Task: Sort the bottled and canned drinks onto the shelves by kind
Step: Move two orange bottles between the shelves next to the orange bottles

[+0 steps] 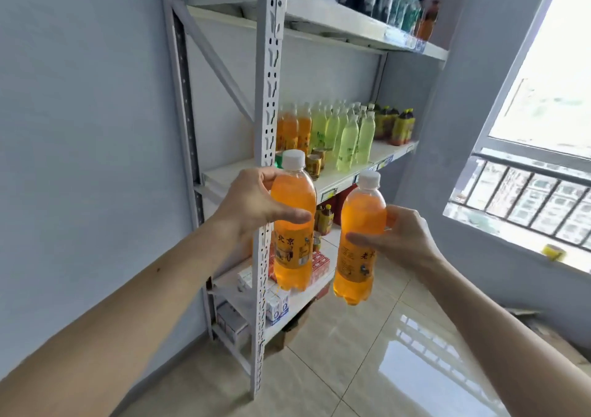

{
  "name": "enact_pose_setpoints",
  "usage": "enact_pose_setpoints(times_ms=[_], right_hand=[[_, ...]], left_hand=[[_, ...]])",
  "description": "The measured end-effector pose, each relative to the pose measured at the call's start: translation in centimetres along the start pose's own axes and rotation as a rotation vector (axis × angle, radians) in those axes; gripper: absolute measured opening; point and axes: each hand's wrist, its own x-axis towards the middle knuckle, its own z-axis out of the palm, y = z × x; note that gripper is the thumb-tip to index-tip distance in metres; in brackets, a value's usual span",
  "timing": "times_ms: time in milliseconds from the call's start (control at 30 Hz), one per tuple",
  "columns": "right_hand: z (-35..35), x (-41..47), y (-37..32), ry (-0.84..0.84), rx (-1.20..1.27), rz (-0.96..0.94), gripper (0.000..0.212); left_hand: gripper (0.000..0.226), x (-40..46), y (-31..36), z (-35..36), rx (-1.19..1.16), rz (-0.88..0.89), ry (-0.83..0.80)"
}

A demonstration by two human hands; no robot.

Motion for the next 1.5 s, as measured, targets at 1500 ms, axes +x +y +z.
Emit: enact_pose_setpoints(times_ms=[1500], right_hand=[[11.3,66.0,13.5,0.003,0.171,-0.296,0.067]], left_hand=[[0.065,55.2,-11.2,11.5,0.248,-0.118,0.820]])
